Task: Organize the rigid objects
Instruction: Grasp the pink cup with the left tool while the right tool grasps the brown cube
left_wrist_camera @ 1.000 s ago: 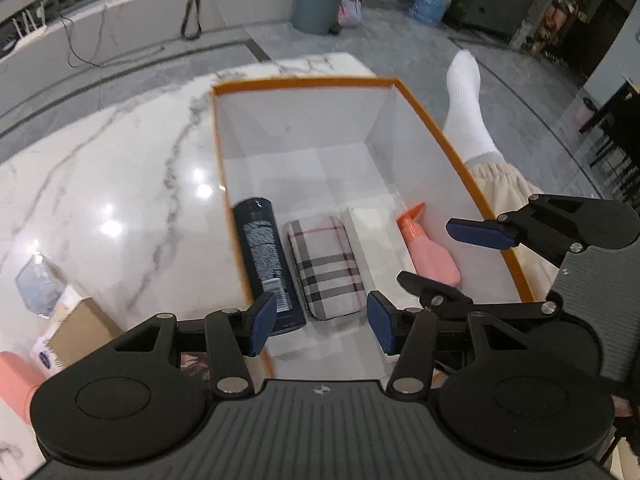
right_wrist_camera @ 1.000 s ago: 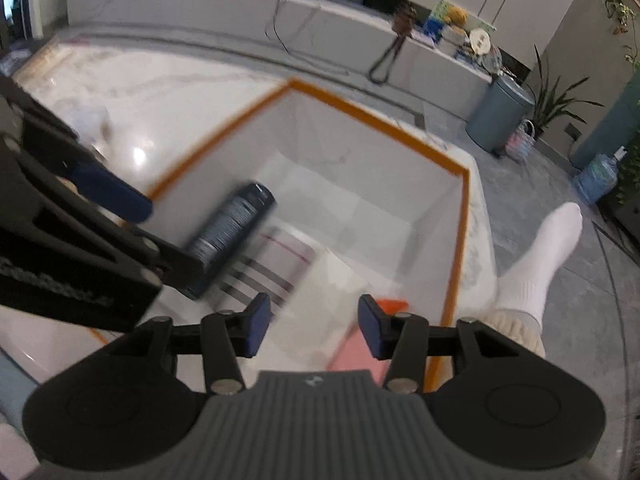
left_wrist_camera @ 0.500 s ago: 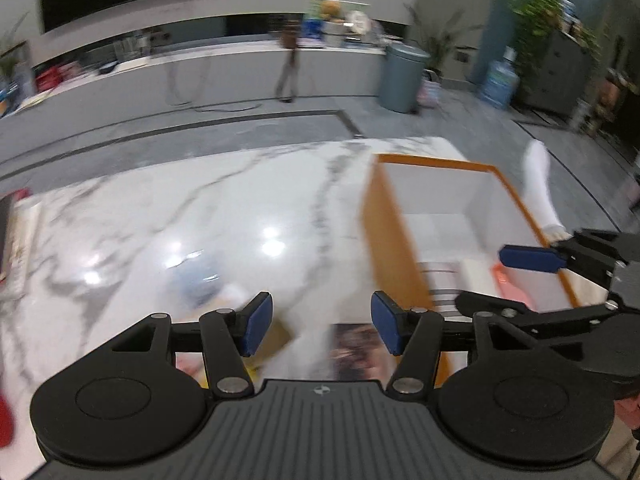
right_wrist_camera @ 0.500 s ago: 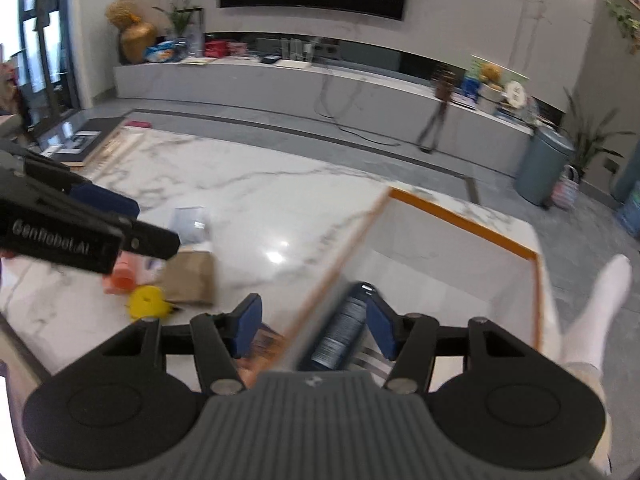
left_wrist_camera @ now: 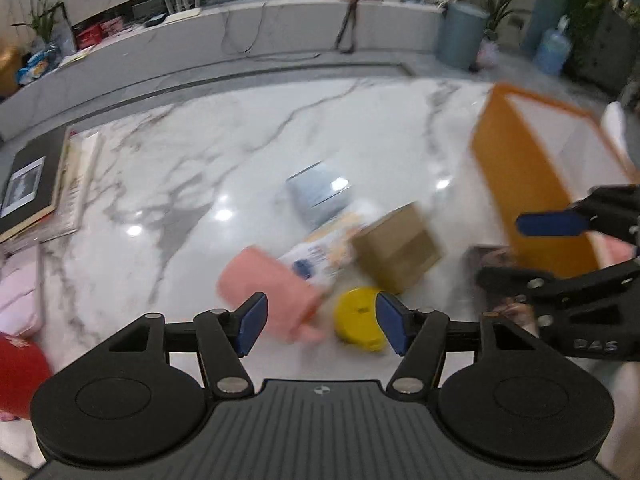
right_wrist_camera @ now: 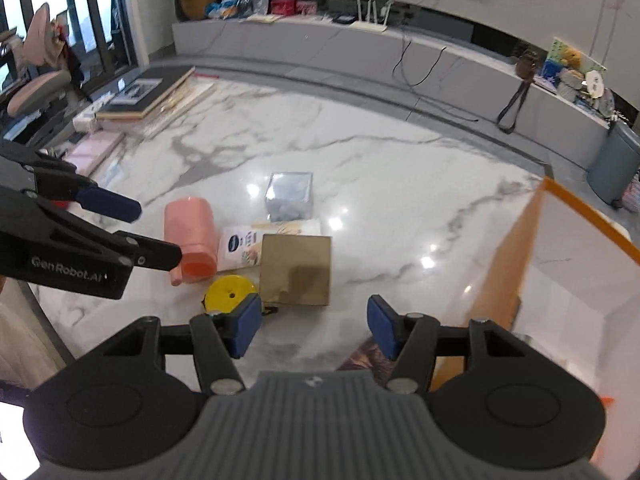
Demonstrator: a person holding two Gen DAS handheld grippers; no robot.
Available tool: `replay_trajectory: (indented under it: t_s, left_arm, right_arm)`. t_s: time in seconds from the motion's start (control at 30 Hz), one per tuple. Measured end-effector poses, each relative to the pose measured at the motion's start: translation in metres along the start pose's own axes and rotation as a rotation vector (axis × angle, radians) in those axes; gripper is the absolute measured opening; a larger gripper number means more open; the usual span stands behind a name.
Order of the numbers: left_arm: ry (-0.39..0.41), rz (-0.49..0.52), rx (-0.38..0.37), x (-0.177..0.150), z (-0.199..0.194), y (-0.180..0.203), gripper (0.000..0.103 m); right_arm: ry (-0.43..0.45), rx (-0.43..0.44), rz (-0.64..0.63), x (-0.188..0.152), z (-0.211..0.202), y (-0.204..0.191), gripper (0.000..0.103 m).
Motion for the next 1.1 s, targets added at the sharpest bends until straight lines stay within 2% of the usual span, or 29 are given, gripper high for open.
replay_trajectory:
  t_s: [0.03,0.1,0.17,0.3,0.47,0.57,0.67,0.73,0.77,0.83,0.9,0.97,1.1]
  left_arm:
    - [-0.007,-0.036,0.02,-0.001,0.006,-0.007,0.083]
    - [-0.011,-0.117,0.03,-0.004,0.012,-0.024,0.089]
    - [-0.022,-0.193,0.029,-0.003,0.023,-0.034,0.089]
    - [-0.06,-0.349,0.076,-0.001,0.042,-0.05,0.089]
    - [-0.103,-0.453,0.105,0.001,0.062,-0.06,0.089]
    - [-0.131,-0.459,0.107,0.0,0.074,-0.062,0.089]
    - [-0.158,-0.487,0.096,-0.001,0.085,-0.063,0.089]
    - [-0.173,-0.496,0.094,-0.003,0.09,-0.062,0.081]
    - [-0.181,-0.495,0.093,-0.004,0.092,-0.062,0.079]
    - [-0.191,-0.489,0.063,-0.007,0.094,-0.063,0.067]
    - [-0.215,-0.451,0.044,-0.01,0.093,-0.062,0.063]
    - [-0.229,-0.384,0.049,-0.013,0.09,-0.058,0.063]
    - [-0.301,-0.275,-0.002,-0.023,0.08,-0.054,0.063]
  right_arm:
    - [-0.007,-0.001,-0.004,0.001,0.007,-0.002,0.068]
    - [-0.019,0.001,-0.001,0.002,0.02,-0.004,0.071]
    - [-0.036,0.001,0.003,0.004,0.033,-0.006,0.074]
    - [-0.052,-0.007,-0.001,0.01,0.056,-0.009,0.081]
    - [-0.072,-0.01,-0.022,0.014,0.082,-0.015,0.084]
    - [-0.086,-0.009,-0.03,0.015,0.096,-0.015,0.083]
    - [-0.097,0.009,-0.02,0.016,0.105,-0.015,0.076]
    - [-0.104,0.011,-0.023,0.015,0.11,-0.016,0.064]
    - [-0.109,0.011,-0.024,0.014,0.111,-0.016,0.061]
    - [-0.107,0.012,-0.026,0.012,0.111,-0.015,0.06]
    - [-0.111,0.02,-0.026,0.009,0.107,-0.014,0.059]
    - [-0.122,0.026,-0.035,0.005,0.102,-0.014,0.059]
    - [-0.164,0.026,-0.06,-0.006,0.089,-0.019,0.059]
Point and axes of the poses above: each gripper's, at about its wrist camera, not at the fingertips, and z roughly the way its jaws point, y to its right, x to its top, the point moved 1 cm from there along z, roughly the way its jaws point, and after that the axes turned 7 degrees about y, right-handed, at the moved point
